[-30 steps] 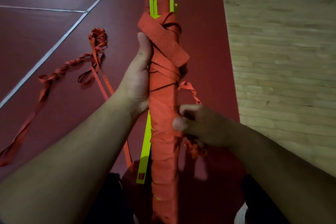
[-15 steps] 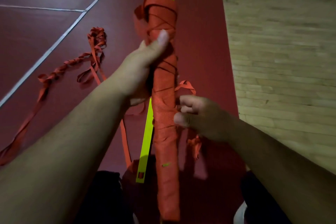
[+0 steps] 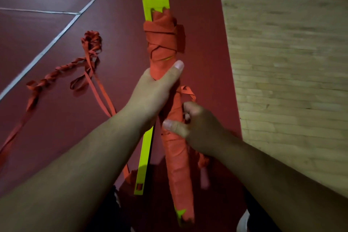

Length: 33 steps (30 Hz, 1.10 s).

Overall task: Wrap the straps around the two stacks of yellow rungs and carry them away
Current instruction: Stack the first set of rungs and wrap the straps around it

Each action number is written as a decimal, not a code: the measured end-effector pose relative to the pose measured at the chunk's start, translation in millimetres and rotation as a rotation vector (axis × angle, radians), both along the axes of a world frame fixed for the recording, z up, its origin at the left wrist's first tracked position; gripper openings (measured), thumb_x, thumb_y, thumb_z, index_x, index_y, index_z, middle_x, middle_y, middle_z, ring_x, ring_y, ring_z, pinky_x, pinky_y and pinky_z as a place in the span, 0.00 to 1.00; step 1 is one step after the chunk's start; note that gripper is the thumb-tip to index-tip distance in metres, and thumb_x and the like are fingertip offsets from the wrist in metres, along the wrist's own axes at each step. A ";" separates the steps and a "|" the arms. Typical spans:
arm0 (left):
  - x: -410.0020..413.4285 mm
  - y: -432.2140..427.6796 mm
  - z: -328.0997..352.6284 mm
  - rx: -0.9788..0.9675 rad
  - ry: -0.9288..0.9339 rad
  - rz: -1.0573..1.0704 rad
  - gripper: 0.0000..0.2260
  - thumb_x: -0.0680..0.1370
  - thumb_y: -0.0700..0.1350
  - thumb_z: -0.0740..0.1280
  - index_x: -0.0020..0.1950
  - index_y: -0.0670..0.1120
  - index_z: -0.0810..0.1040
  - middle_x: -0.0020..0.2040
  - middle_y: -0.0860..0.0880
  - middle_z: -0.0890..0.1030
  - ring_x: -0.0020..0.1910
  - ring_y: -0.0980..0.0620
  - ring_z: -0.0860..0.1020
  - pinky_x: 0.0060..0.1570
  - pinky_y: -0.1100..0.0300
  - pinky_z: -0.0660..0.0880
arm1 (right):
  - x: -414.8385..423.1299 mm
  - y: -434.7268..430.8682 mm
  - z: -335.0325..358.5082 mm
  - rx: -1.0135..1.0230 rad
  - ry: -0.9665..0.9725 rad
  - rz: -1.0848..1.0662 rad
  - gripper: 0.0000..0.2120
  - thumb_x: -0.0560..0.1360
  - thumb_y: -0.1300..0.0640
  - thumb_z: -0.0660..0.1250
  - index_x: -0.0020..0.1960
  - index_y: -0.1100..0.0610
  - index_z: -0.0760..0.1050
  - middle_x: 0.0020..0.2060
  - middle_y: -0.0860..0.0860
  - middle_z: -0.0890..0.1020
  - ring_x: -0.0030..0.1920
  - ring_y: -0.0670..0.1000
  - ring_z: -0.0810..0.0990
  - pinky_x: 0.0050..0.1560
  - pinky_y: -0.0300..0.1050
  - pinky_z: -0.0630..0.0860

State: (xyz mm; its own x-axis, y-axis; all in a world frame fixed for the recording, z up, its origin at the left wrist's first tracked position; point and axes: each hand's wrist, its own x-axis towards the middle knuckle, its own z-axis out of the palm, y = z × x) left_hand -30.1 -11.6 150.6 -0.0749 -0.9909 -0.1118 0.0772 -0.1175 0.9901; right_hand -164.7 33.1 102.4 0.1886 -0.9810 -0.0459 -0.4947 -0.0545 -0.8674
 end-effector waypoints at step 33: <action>41.7 -10.5 -17.9 0.278 0.238 0.098 0.29 0.73 0.71 0.62 0.46 0.45 0.82 0.43 0.42 0.83 0.41 0.45 0.83 0.40 0.55 0.82 | 13.8 32.1 -3.7 0.382 -0.307 0.238 0.26 0.73 0.36 0.67 0.55 0.60 0.75 0.32 0.50 0.79 0.30 0.43 0.76 0.32 0.46 0.74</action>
State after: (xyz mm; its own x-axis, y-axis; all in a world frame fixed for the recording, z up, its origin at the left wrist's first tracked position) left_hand 11.7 -22.1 132.7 -0.0379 -0.9289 -0.3684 0.3255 -0.3600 0.8743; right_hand -150.9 65.2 98.7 0.4649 -0.8335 -0.2987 -0.2276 0.2135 -0.9501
